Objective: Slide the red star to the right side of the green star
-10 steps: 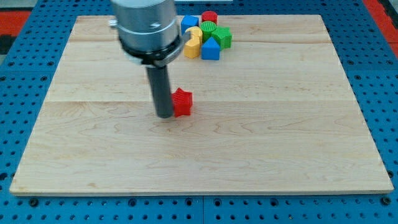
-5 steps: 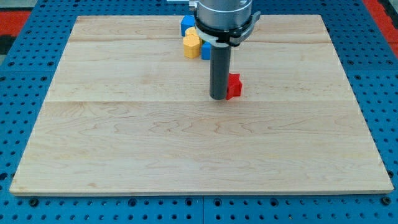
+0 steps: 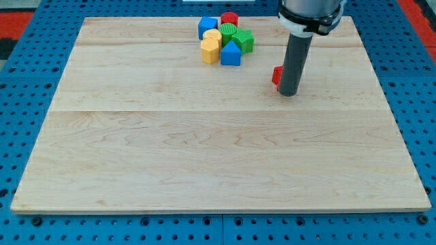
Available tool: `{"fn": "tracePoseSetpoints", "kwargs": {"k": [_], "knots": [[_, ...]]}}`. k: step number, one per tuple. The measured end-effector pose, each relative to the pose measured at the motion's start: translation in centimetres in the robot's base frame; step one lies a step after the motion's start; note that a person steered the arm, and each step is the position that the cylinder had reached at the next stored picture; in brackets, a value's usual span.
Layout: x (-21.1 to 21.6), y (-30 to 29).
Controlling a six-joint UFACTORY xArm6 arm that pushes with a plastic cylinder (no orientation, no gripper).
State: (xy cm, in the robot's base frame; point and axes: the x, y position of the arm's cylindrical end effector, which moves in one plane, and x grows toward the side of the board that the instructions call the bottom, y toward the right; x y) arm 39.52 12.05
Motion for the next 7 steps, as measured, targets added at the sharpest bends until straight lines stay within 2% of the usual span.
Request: {"fn": "tracePoseSetpoints", "kwargs": {"k": [4,7], "knots": [[-7.2,-0.3],[-10.0,-3.2]]}}
